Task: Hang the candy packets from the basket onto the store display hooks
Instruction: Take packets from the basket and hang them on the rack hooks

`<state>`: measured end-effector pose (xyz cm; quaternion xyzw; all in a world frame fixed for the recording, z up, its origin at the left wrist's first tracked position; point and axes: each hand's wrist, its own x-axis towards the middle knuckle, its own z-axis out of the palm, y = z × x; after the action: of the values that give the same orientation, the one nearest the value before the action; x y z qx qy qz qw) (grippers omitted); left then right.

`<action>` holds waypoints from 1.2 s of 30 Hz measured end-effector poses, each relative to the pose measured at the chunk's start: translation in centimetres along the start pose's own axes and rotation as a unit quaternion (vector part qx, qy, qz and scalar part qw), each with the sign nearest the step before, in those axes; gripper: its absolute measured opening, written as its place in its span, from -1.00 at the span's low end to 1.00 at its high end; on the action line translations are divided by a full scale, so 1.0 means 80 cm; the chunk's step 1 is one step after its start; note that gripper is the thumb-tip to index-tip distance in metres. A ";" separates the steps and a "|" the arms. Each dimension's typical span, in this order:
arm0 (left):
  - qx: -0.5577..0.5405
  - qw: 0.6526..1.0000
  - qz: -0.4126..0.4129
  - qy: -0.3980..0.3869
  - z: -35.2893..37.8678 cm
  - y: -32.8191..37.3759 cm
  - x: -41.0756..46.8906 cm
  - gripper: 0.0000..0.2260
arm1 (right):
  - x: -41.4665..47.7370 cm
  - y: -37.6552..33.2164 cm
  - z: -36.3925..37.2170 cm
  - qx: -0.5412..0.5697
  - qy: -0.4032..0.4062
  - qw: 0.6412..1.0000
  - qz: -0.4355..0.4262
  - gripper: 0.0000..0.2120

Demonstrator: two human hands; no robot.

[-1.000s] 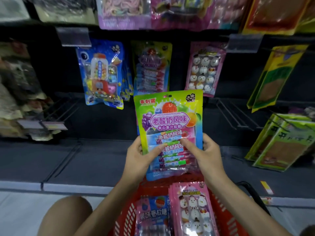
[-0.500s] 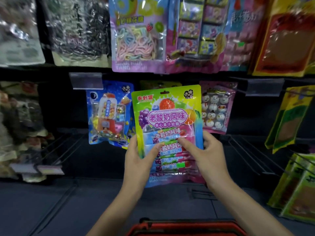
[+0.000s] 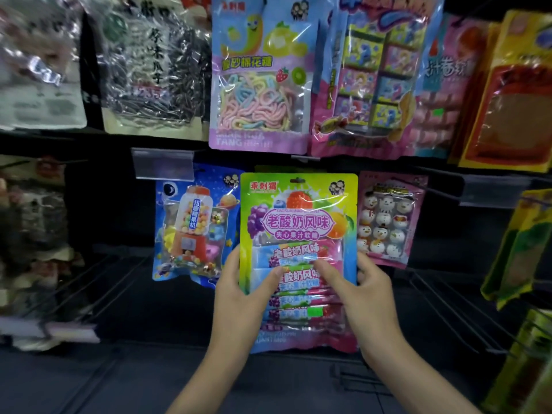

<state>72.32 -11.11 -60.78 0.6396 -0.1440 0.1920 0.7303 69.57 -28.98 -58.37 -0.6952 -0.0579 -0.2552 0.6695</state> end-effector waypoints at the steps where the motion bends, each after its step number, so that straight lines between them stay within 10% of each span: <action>1: 0.017 1.000 -0.001 0.008 0.000 0.000 0.002 -0.40 | 0.001 0.001 0.002 -0.002 0.001 1.000 0.007 -0.83; 16: 0.175 0.982 0.010 0.066 0.034 -0.029 0.072 -0.23 | 0.095 0.052 0.023 -0.050 0.060 0.997 0.024 -0.58; 36: 0.234 0.963 -0.011 0.131 0.066 -0.097 0.147 -0.28 | 0.179 0.103 0.044 -0.135 0.115 0.984 0.024 -0.73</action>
<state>86.50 -16.05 -61.49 0.7633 0.0090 0.2942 0.5751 86.38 -30.13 -59.56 -0.7467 0.0714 -0.3226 0.5773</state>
